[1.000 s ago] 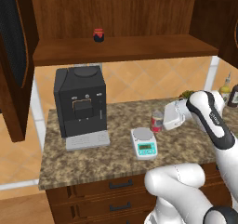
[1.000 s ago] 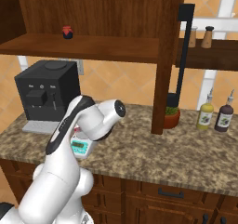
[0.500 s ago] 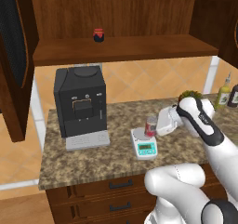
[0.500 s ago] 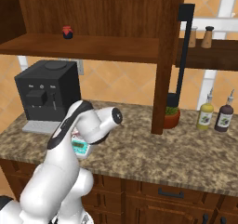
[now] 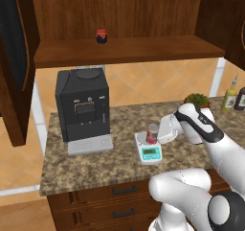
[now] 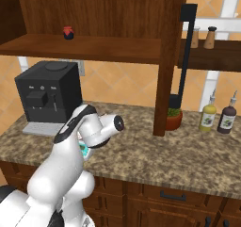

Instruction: Pick the canned food and place it on the digital scale for weighing, and close the cabinet.

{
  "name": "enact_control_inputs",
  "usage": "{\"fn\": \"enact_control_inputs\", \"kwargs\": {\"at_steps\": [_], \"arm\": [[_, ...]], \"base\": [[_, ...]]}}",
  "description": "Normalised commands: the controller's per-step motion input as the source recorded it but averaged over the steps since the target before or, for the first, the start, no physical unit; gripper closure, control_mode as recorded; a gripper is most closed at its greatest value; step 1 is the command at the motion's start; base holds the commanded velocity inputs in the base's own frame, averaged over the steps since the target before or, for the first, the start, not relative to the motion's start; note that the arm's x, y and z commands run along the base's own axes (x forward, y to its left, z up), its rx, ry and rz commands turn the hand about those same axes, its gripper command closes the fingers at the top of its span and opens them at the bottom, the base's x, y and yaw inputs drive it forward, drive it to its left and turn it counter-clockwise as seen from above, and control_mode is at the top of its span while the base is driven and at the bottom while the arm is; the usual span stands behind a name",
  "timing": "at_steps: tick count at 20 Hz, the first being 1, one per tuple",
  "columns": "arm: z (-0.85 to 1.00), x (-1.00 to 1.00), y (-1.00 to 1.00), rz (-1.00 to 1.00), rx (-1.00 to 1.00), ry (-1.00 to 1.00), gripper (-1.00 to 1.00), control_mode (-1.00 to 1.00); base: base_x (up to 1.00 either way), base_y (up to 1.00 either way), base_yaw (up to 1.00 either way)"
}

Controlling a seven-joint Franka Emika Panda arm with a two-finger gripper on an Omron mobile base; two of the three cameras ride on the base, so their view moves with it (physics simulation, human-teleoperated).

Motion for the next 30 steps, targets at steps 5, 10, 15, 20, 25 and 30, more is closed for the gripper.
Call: {"fn": "enact_control_inputs", "kwargs": {"at_steps": [5,10,15,20,25,30], "arm": [[-0.22,0.21,0.00,0.00,0.00,-0.06,1.00,-1.00],[-0.06,0.23,0.00,0.00,0.00,-0.03,1.00,-1.00],[0.00,0.33,0.00,0.00,0.00,0.00,1.00,-1.00],[-0.04,0.24,0.00,0.00,0.00,0.00,1.00,-1.00],[-0.24,0.00,0.00,0.00,0.00,0.00,1.00,-1.00],[-0.30,0.00,0.00,0.00,0.00,0.00,-1.00,-1.00]], "base": [[0.00,0.00,0.00],[0.00,0.00,0.00],[0.00,0.00,0.00],[0.00,0.00,0.00],[0.00,0.00,0.00],[0.00,0.00,0.00]]}}
